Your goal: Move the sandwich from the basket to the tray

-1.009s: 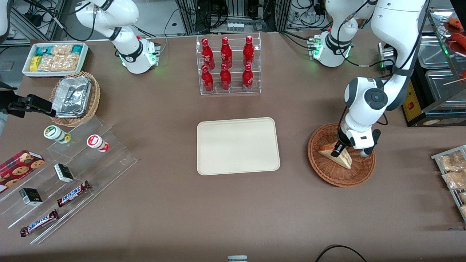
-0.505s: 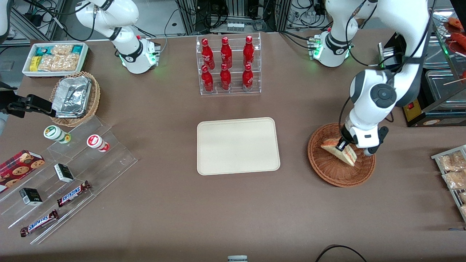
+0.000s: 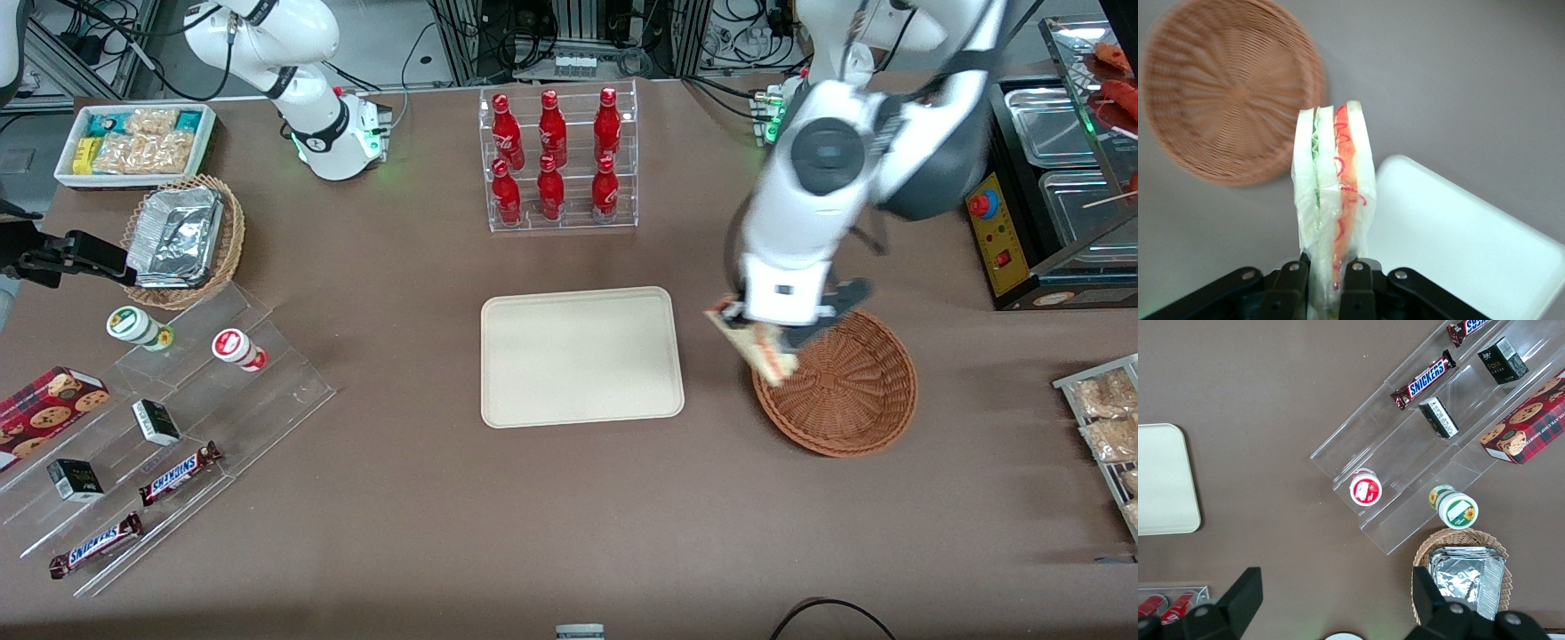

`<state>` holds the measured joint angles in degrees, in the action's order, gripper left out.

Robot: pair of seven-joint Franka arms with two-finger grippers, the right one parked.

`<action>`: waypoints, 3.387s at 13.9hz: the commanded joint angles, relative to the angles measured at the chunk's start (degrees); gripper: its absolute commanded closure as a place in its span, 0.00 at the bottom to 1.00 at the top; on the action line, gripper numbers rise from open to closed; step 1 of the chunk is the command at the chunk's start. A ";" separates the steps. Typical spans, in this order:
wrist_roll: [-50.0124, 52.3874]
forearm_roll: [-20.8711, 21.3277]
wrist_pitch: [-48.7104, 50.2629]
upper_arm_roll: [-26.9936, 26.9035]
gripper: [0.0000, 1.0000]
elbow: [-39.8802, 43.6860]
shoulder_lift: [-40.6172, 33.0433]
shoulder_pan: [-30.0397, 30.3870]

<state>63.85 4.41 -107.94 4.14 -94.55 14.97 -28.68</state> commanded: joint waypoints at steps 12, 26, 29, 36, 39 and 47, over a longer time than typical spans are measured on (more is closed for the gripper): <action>-3.28 10.17 -17.83 -0.63 1.00 10.35 25.45 -17.28; -5.76 9.21 -17.84 -0.89 0.00 10.79 23.54 -18.16; -6.11 5.79 -11.18 -1.15 0.00 10.79 17.04 -16.15; -8.91 3.59 4.22 -1.07 0.00 10.52 2.09 -6.13; -11.82 3.15 9.57 -1.15 0.00 10.43 -1.68 -2.00; -39.55 -1.42 18.82 -1.15 0.00 7.02 -13.46 17.06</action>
<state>30.69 4.83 -89.23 2.30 -83.21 6.24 -15.61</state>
